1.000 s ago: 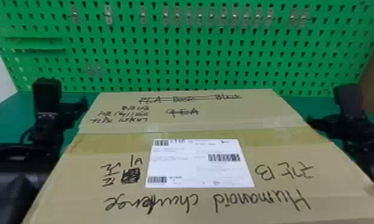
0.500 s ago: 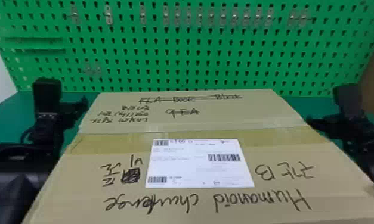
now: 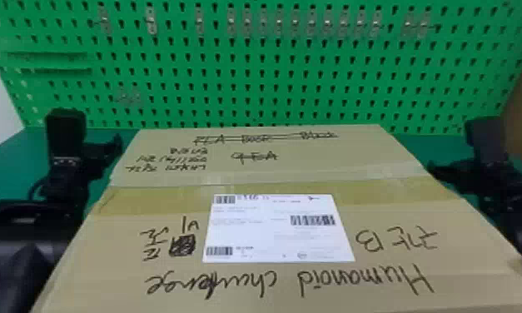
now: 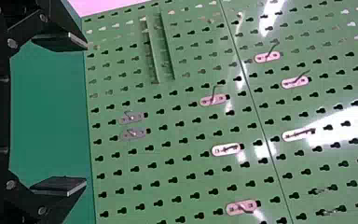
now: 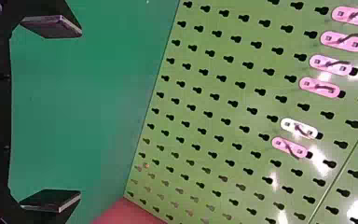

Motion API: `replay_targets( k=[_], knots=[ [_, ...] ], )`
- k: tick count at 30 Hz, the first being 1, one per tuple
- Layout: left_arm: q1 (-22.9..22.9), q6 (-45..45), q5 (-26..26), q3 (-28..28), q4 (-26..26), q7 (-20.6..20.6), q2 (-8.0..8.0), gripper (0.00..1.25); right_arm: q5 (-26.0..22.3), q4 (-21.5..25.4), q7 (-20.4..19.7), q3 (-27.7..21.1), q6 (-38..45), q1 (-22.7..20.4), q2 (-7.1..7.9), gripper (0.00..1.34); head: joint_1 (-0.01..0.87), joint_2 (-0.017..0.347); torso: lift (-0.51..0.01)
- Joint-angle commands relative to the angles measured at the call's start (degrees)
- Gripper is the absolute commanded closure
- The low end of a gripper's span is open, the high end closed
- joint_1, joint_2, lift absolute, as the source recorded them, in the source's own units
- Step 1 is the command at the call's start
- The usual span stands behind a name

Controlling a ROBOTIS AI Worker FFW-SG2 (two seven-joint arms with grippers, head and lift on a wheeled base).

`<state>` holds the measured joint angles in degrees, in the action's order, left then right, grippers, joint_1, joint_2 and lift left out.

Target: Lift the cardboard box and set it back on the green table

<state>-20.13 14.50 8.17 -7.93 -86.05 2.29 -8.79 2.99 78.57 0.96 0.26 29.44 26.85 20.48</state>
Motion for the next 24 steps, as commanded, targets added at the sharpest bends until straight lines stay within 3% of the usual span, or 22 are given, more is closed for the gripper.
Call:
replay_targets(
  k=[1, 24],
  knots=[
    [0.09, 0.0, -0.09, 0.02, 0.0, 0.08, 0.0, 0.24, 0.0, 0.0, 0.01, 0.0, 0.0, 0.05, 0.09, 0.09, 0.566, 0.054, -0.183],
    [0.09, 0.0, -0.09, -0.07, -0.09, -0.01, 0.0, 0.24, 0.0, 0.0, 0.01, 0.0, 0.0, 0.22, 0.26, 0.09, 0.566, 0.054, -0.183]
  ],
)
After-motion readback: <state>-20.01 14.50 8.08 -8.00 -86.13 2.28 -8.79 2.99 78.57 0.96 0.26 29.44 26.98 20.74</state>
